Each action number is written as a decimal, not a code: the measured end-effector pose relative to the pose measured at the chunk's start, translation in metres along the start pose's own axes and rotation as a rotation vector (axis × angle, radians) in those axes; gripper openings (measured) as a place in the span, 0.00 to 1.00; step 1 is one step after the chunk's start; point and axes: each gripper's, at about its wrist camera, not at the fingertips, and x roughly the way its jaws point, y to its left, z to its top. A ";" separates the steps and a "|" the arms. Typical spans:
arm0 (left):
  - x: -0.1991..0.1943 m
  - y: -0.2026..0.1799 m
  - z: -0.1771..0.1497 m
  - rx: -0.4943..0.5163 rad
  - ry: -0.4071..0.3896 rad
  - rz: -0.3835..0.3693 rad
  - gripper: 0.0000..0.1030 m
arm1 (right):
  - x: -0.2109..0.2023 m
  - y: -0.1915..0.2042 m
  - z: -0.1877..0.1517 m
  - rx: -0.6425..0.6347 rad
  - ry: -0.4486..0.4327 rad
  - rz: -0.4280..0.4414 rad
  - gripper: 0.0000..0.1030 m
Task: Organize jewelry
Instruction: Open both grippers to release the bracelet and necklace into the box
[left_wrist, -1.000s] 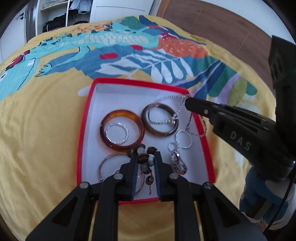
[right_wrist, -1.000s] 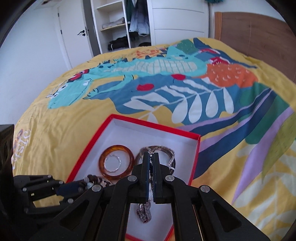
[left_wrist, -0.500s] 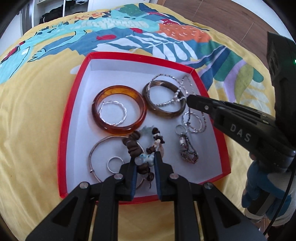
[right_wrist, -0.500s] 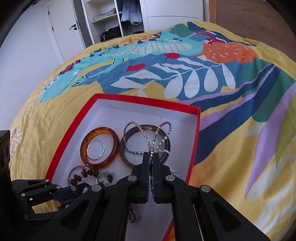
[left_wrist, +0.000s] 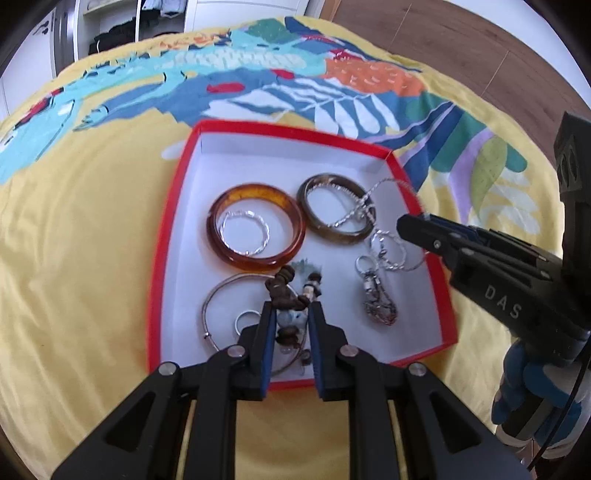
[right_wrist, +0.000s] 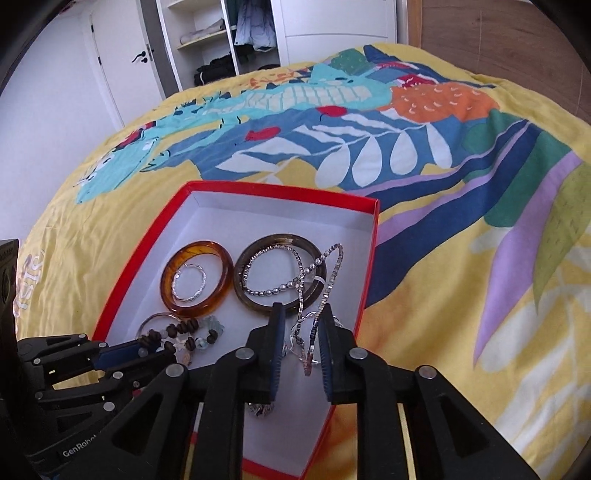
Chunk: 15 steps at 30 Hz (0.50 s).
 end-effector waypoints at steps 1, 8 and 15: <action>-0.005 -0.001 0.001 0.004 -0.009 0.001 0.23 | -0.004 0.002 0.000 -0.005 -0.005 0.001 0.23; -0.028 -0.001 0.005 -0.004 -0.042 0.013 0.31 | -0.026 0.012 0.000 -0.020 -0.028 -0.018 0.33; -0.061 0.006 0.000 -0.030 -0.086 0.045 0.32 | -0.049 0.018 -0.006 -0.001 -0.049 -0.022 0.35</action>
